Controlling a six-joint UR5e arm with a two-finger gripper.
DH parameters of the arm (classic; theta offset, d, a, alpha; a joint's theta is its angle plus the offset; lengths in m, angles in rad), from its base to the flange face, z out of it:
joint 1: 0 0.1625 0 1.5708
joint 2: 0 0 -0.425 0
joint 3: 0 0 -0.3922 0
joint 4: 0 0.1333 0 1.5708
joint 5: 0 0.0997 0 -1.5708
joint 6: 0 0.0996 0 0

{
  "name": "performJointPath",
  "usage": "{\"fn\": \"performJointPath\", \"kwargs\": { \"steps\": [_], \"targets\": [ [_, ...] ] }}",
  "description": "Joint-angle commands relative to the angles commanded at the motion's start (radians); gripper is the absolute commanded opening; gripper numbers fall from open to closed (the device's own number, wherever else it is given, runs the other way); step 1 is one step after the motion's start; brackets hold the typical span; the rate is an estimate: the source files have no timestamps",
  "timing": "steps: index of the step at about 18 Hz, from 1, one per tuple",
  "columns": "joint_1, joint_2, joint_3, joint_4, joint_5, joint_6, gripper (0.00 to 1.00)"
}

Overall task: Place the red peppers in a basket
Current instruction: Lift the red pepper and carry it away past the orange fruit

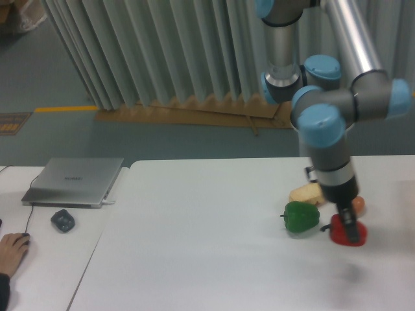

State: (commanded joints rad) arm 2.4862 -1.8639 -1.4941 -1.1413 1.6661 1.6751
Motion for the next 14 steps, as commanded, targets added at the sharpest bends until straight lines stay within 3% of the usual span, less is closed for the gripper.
{"fn": "performJointPath", "kwargs": {
  "steps": [2, 7, 9, 14],
  "targets": [
    [0.068, 0.009, 0.008, 0.000, -0.048, 0.017, 0.48],
    [0.233, 0.009, -0.005, -0.009, -0.077, 0.312, 0.48],
    [0.336, 0.009, -0.020, -0.011, -0.077, 0.475, 0.49],
    [0.457, -0.001, -0.040, 0.000, -0.068, 0.684, 0.50]
  ]
}}
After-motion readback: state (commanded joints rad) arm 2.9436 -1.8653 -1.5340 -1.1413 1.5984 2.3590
